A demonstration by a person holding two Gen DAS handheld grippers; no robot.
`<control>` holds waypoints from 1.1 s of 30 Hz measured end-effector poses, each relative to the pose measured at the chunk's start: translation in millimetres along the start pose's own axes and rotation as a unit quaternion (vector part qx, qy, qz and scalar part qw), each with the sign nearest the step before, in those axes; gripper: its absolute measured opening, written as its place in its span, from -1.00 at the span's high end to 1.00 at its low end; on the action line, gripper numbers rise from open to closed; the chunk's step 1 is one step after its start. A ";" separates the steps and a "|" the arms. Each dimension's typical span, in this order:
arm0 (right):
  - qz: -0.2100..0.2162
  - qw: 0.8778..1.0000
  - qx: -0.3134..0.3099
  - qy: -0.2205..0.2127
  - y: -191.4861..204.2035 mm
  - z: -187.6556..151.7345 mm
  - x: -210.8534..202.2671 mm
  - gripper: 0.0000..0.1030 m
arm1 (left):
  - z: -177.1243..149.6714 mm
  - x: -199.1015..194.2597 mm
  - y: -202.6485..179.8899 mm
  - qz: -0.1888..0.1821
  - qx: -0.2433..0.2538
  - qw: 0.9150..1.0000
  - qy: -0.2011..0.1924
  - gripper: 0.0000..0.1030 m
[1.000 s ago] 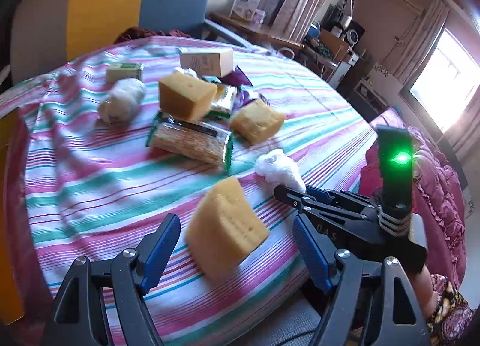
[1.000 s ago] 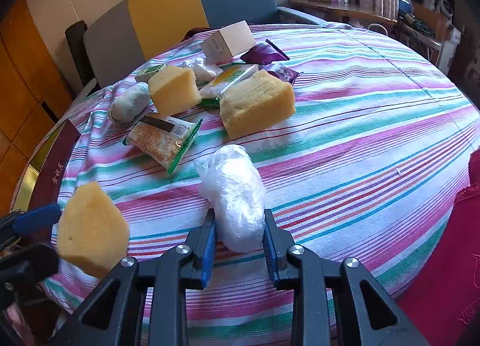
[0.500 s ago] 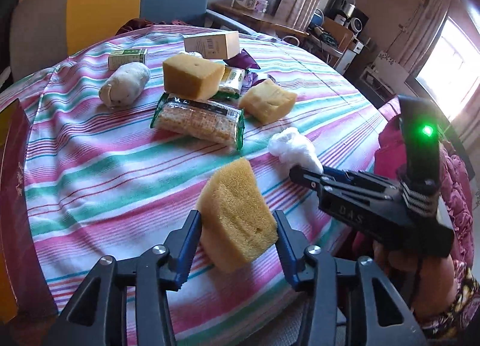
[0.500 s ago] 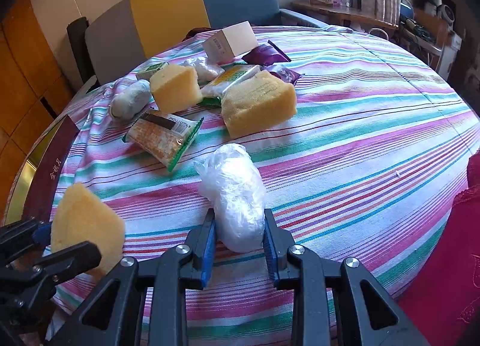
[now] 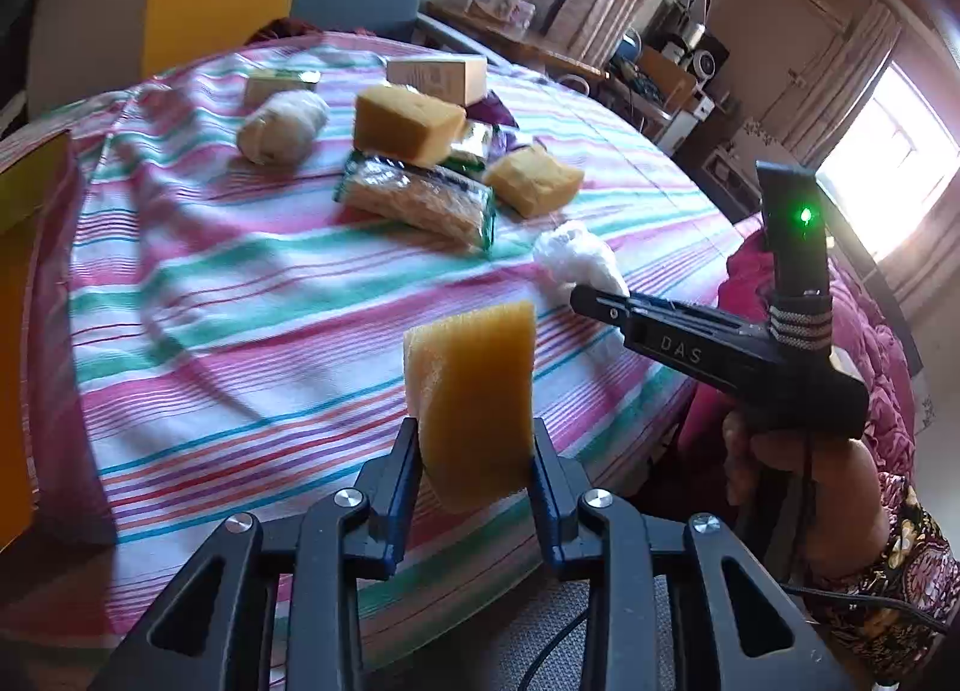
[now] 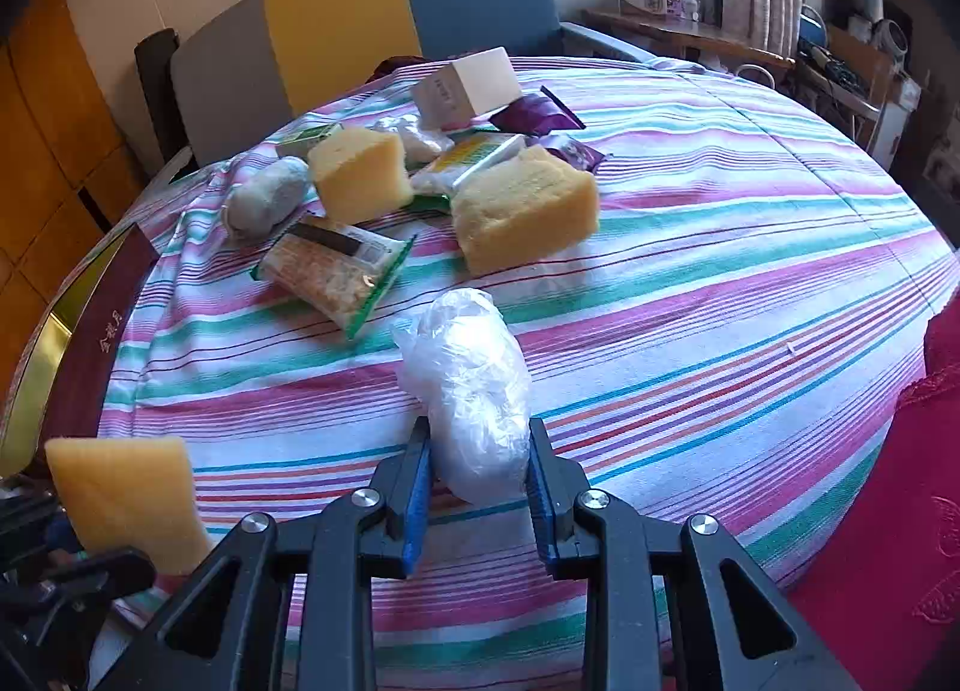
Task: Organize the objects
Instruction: 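Carry the sponge into the gold tray and open the left tool while the right tool carries the bundle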
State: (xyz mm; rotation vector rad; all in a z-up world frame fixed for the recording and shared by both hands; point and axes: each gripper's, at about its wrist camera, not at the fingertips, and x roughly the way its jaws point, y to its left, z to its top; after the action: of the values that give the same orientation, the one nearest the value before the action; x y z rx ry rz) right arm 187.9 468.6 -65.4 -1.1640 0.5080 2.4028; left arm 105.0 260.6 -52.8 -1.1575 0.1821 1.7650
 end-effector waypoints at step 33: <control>0.074 0.994 -0.071 -0.038 107.6 16.7 -38.9 0.44 | -1.9 -154.8 258.2 0.211 -0.229 0.945 -0.100 0.37</control>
State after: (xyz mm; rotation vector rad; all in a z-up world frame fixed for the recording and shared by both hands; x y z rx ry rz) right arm 143.3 377.7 -9.4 -1.1237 0.4187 2.6355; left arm -85.6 28.9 -27.6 -1.3189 -0.1229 2.3784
